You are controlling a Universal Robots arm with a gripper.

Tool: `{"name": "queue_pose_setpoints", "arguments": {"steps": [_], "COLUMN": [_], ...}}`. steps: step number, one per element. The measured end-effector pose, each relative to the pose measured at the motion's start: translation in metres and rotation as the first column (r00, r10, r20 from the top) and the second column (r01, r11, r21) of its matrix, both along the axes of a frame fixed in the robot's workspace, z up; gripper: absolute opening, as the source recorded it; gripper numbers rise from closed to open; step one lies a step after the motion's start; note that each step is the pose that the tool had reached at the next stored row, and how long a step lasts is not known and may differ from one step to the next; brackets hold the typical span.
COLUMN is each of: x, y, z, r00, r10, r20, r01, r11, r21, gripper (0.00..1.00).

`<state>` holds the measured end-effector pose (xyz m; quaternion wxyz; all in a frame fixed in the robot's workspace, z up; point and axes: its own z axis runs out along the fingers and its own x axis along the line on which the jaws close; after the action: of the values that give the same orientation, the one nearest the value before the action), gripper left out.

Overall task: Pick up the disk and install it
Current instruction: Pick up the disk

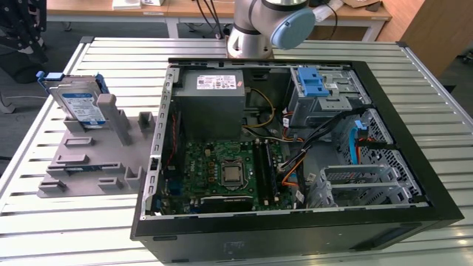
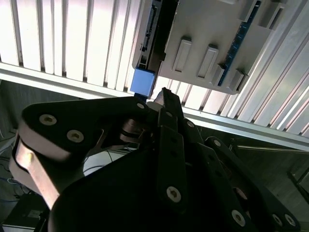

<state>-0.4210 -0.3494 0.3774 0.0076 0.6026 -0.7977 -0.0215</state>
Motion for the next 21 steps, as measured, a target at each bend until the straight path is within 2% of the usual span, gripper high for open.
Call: {"name": "queue_pose_setpoints", "arguments": {"steps": [12,13,14,21], "x": [0.0000,0.0001,0.0000,0.0000], "y": [0.0000,0.0000,0.0000,0.0008], "z": [0.0000,-0.0002,-0.0003,-0.0013], "r00": [1.0000,0.9986,0.9980,0.9976], "r10": [0.002,0.053,0.063,0.069], "r20": [0.0000,0.0001,0.0000,-0.0002], "r01": [-0.002,-0.053,-0.063,-0.069], "r11": [1.0000,0.9986,0.9980,0.9976], "r21": [0.0000,0.0000,0.0001,-0.0001], "gripper": [0.11,0.11,0.11,0.11]}}
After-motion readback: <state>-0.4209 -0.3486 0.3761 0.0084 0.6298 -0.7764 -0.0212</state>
